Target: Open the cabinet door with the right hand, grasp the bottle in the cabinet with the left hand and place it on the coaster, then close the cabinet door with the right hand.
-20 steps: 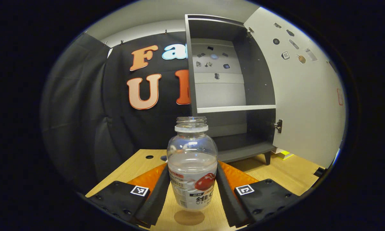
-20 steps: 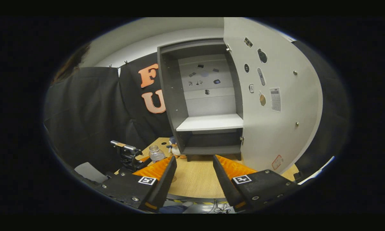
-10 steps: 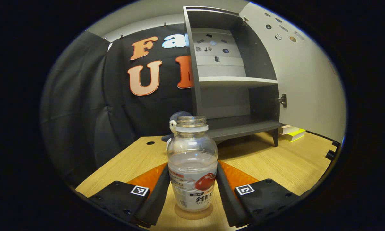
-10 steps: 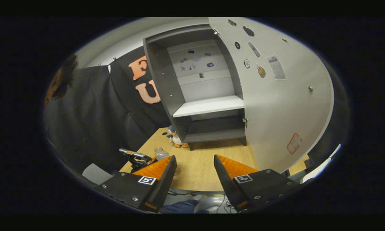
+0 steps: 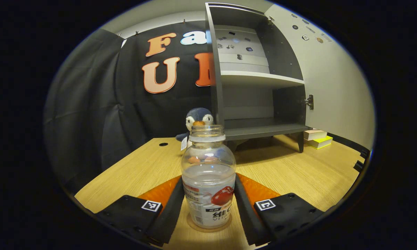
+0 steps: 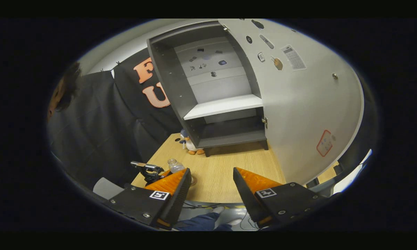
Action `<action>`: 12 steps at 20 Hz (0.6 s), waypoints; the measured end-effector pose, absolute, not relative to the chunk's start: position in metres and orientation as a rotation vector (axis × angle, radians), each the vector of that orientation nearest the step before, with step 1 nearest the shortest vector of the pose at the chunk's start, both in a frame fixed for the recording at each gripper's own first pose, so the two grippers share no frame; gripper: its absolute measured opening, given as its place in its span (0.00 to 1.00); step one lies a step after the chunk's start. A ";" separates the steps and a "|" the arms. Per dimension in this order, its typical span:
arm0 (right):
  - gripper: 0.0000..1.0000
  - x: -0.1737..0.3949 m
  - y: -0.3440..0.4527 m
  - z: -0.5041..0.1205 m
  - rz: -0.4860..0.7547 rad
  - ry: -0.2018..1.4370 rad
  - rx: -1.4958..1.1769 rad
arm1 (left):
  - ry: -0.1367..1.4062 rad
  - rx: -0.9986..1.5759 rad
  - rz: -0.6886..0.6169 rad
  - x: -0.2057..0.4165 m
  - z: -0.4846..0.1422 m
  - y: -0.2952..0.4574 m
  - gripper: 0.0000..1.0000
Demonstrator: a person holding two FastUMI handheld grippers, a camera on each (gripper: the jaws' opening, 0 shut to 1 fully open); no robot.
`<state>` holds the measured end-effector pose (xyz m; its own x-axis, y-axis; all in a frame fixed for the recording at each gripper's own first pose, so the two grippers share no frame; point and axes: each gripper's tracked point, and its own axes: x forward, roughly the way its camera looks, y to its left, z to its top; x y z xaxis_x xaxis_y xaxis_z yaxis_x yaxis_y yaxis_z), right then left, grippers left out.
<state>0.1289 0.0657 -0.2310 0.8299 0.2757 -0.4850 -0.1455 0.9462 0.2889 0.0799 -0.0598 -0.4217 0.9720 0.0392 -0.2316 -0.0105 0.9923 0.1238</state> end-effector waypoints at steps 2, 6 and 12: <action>0.76 0.126 0.068 -0.233 0.231 0.559 0.248 | 0.225 0.139 0.026 0.079 -0.422 -0.062 0.84; 0.76 0.127 0.068 -0.237 0.233 0.570 0.261 | 0.235 0.130 0.024 0.078 -0.423 -0.066 0.86; 0.76 0.117 0.062 -0.243 0.224 0.583 0.246 | 0.251 0.129 0.059 0.073 -0.421 -0.056 0.96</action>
